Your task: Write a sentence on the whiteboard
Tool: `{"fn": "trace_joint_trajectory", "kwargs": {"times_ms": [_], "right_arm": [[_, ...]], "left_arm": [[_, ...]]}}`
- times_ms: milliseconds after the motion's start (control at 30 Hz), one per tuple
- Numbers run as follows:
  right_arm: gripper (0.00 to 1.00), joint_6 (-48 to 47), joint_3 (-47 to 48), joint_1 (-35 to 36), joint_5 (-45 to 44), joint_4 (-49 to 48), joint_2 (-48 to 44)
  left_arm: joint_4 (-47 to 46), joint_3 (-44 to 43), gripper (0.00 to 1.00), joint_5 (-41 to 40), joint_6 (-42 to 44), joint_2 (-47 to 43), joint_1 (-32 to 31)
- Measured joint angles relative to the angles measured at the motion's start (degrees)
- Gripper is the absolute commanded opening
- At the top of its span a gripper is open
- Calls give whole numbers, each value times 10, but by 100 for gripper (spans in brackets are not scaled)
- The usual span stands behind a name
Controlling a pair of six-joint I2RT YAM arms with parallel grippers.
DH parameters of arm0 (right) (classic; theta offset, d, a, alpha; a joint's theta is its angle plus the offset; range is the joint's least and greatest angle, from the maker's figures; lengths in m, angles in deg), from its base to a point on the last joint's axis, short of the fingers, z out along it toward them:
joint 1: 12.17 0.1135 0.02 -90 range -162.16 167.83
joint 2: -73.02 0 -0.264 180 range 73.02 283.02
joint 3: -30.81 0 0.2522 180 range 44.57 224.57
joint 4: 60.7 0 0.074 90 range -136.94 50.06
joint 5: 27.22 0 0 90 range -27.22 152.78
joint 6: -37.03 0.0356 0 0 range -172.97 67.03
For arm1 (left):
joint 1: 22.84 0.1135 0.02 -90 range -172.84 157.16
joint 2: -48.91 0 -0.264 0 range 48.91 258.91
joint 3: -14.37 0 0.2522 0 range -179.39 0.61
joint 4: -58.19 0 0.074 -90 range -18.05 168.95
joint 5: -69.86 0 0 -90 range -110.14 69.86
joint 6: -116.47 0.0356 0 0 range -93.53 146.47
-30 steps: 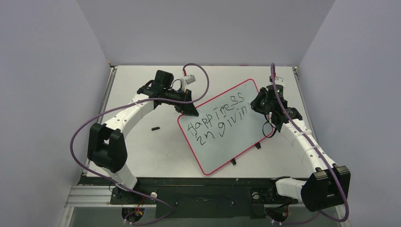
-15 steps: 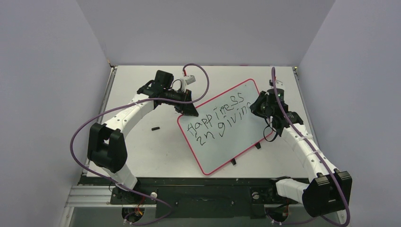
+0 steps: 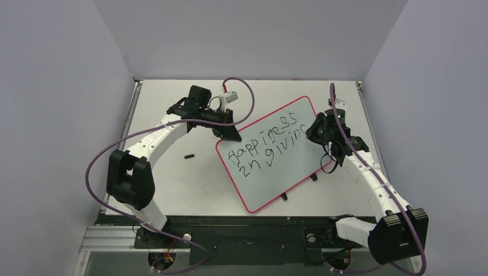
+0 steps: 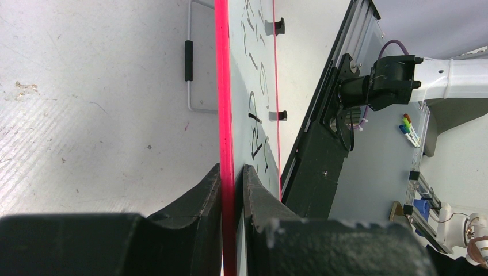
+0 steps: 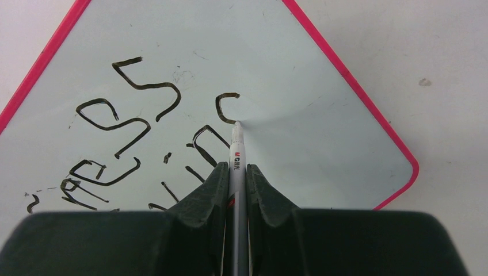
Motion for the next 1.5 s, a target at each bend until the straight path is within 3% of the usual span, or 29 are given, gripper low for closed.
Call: {"fn": "trace_joint_trajectory", "kwargs": {"times_ms": [633,1500], "right_arm": [[0,0,55,0,-31,11,51],[0,-5,13,0,-31,-5,29]], "left_arm": [[2,0,0,-1,0,0,0],[7,0,0,-1,-2,0,0]]}}
